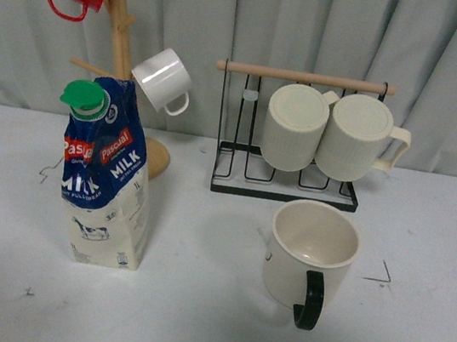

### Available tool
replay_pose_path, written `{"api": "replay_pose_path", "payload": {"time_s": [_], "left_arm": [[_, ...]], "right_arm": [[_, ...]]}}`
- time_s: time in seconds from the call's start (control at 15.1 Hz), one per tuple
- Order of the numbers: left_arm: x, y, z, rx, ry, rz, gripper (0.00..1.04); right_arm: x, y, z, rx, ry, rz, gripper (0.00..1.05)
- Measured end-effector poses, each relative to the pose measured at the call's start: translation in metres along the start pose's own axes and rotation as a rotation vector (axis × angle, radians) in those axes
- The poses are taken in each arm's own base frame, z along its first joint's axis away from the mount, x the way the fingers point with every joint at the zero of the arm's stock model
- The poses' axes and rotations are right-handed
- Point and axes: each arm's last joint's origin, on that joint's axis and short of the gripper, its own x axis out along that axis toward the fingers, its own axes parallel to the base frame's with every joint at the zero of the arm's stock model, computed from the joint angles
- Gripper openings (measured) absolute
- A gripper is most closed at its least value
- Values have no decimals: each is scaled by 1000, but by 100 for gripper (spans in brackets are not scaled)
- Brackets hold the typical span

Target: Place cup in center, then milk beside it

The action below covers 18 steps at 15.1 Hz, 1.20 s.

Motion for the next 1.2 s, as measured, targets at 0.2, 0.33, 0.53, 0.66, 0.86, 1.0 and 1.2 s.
{"api": "replay_pose_path", "payload": {"time_s": [0.2, 0.33, 0.53, 0.66, 0.86, 1.0, 1.2], "left_arm": [[0, 0, 0, 0, 0, 0, 98], [0, 0, 0, 0, 0, 0, 98], [0, 0, 0, 0, 0, 0, 98], [0, 0, 0, 0, 0, 0, 98], [0, 0, 0, 0, 1, 1, 98], [0, 0, 0, 0, 1, 0, 98], [0, 0, 0, 0, 0, 0, 98]], "right_arm": [[-4, 0, -2, 0, 11, 0, 2], [-6, 0, -2, 0, 12, 0, 2], [-9, 0, -2, 0, 12, 0, 2], [-10, 0, -2, 0, 10, 0, 2], [-22, 0, -5, 0, 17, 1, 2], [-22, 0, -5, 0, 19, 0, 2], [-22, 0, -5, -1, 22, 0, 38]]}}
